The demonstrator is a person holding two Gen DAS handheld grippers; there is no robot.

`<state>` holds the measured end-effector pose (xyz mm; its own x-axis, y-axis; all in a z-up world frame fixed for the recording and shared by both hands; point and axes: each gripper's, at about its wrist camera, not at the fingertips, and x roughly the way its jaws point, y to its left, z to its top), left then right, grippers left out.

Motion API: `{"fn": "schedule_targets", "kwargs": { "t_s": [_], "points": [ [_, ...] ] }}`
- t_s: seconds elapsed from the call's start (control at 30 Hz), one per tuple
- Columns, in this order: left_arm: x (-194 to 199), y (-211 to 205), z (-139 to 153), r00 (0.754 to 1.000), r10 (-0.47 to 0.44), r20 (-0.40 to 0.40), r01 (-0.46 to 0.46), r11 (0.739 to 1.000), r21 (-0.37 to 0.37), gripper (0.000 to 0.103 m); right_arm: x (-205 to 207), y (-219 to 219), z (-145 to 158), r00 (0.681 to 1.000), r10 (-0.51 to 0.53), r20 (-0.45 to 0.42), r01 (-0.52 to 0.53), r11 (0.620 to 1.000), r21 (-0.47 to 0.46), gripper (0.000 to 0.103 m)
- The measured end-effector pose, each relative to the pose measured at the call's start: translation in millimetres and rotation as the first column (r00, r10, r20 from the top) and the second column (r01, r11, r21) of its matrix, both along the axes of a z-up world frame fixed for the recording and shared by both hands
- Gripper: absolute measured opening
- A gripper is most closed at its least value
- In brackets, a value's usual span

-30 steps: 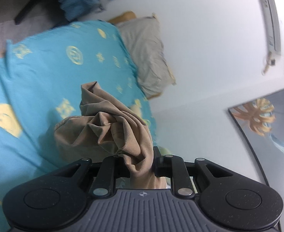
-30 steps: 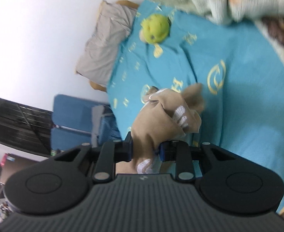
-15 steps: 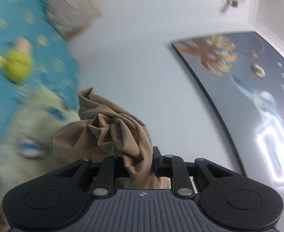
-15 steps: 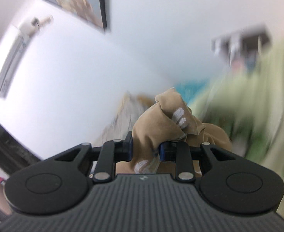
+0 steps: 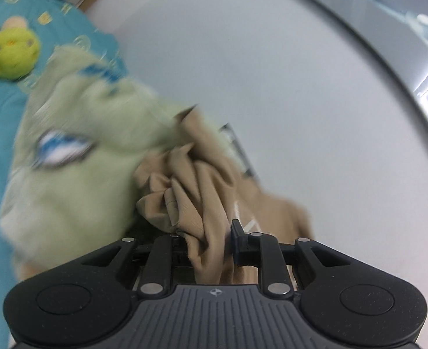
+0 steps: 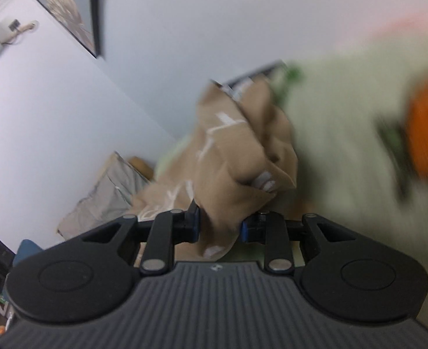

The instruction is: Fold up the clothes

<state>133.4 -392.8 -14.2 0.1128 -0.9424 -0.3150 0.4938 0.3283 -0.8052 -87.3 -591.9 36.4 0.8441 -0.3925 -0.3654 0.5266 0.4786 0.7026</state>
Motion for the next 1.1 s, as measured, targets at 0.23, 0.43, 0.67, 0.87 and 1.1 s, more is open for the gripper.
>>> {"fn": "schedule_targets", "kwargs": {
  "t_s": [0.23, 0.43, 0.67, 0.87, 1.1],
  "points": [
    [-11, 5, 10, 0.994, 0.005, 0.107, -0.020, 0.991, 0.134, 0.060, -15, 11, -23, 0.994, -0.010, -0.106, 0.023, 0.993, 0.119, 0.034],
    [-51, 32, 81, 0.945, -0.019, 0.326, -0.047, 0.980, 0.192, 0.093, -36, 35, 12, 0.981, -0.008, -0.195, 0.033, 0.991, 0.128, 0.034],
    [-118, 99, 159, 0.854, 0.000, 0.520, -0.104, 0.980, 0.170, 0.103, -70, 95, 76, 0.985, 0.043, -0.170, -0.054, 0.997, -0.060, 0.035],
    [-184, 165, 197, 0.737, 0.053, 0.673, -0.168, 0.980, 0.106, 0.103, -101, 156, 134, 0.994, 0.070, -0.084, -0.099, 0.906, -0.413, 0.103],
    [-233, 200, 189, 0.637, 0.086, 0.766, -0.222, 0.972, 0.075, 0.103, -115, 201, 143, 0.993, 0.063, -0.101, -0.111, 0.799, -0.591, 0.103]
  ]
}}
